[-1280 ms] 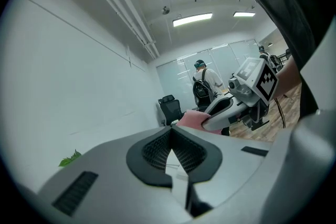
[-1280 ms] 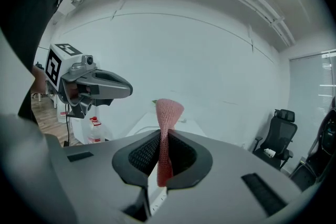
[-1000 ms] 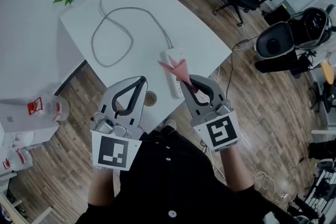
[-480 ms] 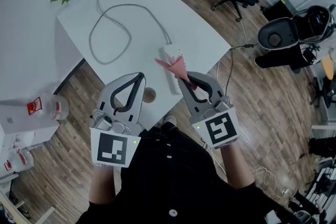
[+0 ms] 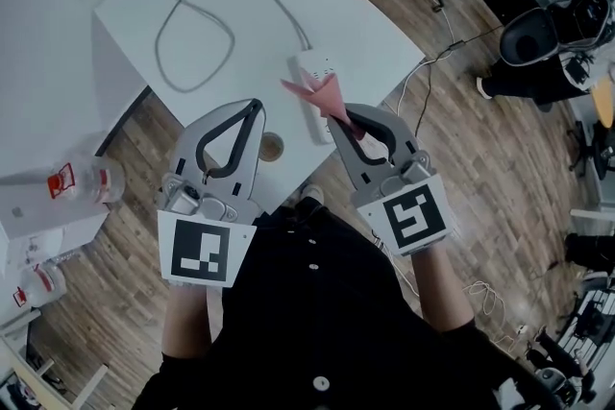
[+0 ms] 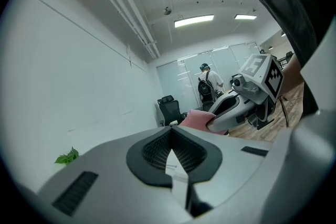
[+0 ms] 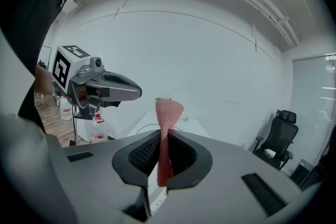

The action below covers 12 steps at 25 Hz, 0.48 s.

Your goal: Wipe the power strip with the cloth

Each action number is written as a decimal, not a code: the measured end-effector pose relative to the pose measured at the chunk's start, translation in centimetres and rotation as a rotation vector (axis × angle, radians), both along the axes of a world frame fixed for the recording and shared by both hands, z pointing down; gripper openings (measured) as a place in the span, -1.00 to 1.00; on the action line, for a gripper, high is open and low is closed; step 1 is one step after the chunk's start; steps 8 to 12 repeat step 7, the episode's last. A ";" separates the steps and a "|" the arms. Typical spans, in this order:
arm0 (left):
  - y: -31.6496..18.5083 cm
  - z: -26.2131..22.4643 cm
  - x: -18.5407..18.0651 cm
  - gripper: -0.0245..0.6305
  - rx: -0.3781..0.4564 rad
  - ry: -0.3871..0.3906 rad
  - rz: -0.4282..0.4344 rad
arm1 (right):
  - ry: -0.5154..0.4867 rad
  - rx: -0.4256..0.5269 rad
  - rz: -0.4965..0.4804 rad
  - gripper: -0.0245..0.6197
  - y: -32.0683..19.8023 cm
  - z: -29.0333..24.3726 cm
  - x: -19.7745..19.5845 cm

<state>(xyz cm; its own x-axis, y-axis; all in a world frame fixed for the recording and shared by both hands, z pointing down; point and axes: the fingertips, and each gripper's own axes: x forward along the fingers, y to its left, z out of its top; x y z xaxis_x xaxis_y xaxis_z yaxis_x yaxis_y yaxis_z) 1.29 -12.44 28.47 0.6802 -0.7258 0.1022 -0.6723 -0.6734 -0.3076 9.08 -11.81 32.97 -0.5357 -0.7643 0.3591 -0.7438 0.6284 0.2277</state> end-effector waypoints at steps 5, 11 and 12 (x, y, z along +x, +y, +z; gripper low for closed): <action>-0.2 0.2 0.4 -0.90 0.004 -0.001 -0.004 | 0.001 0.004 0.001 -0.78 0.0 0.2 0.4; -0.3 0.3 0.6 -0.90 0.006 0.000 -0.003 | 0.003 0.006 0.001 -0.78 -0.1 0.4 0.6; -0.3 0.3 0.6 -0.90 0.006 0.000 -0.003 | 0.003 0.006 0.001 -0.78 -0.1 0.4 0.6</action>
